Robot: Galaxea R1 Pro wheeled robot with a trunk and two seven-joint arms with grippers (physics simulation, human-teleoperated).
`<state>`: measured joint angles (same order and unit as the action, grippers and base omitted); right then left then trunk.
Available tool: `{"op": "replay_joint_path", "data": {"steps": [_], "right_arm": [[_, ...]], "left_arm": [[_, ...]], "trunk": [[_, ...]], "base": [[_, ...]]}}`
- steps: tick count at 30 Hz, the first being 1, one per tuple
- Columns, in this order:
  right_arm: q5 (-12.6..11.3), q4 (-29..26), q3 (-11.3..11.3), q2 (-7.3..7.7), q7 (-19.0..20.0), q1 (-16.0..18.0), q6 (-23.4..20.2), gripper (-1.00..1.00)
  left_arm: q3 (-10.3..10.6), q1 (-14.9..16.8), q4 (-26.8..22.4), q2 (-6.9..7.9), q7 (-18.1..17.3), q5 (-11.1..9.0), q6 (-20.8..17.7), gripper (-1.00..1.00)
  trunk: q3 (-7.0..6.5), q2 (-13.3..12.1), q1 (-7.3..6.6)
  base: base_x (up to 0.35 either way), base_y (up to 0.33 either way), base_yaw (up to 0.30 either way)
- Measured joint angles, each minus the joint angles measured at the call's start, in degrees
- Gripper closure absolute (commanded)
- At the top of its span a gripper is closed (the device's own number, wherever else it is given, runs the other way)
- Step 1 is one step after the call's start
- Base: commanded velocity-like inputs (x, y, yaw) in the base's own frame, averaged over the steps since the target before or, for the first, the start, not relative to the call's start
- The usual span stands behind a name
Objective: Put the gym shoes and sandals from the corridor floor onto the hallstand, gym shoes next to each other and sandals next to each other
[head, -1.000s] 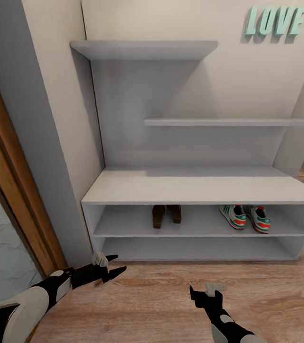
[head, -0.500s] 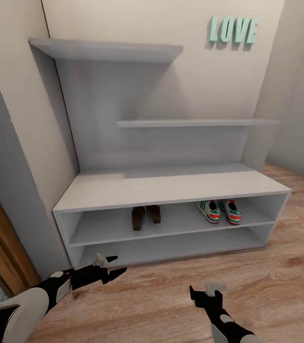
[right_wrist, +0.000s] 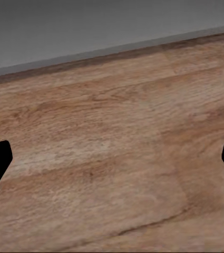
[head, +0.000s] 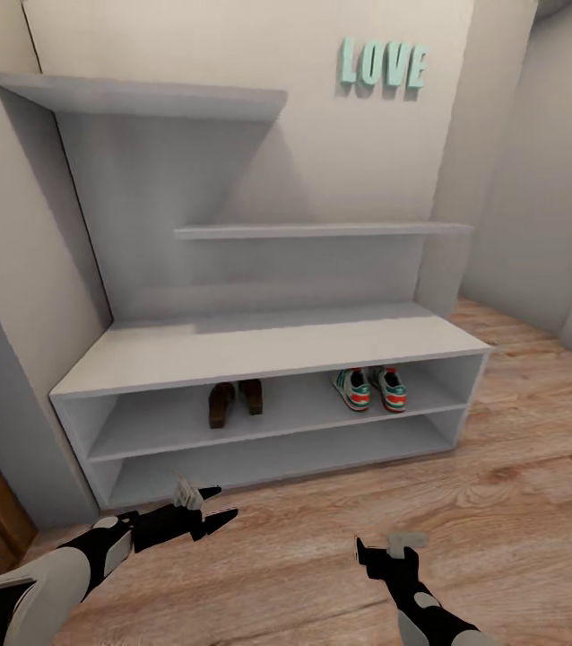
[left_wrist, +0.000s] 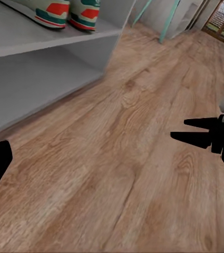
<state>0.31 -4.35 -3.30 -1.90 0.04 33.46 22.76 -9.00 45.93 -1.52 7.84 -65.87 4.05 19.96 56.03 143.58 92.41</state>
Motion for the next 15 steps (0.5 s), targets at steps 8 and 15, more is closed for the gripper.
{"op": "replay_joint_path", "data": {"steps": [8, 15], "right_arm": [[0.0, 0.01, 0.0, -0.01, -0.1, 0.03, -0.01, -1.0], [0.07, -0.01, 0.08, -0.01, 0.12, 0.01, -0.02, -1.0]], "left_arm": [[0.0, -0.01, 0.0, 0.04, -0.02, 0.0, 0.01, -1.0], [0.01, 0.01, 0.01, 0.03, -0.02, 0.0, 0.01, -1.0]], "trunk": [[0.0, 0.0, -0.01], [0.0, 0.0, -0.03]], "base": [[-0.204, -0.23, 0.183], [-0.02, -0.032, 0.035]]}}
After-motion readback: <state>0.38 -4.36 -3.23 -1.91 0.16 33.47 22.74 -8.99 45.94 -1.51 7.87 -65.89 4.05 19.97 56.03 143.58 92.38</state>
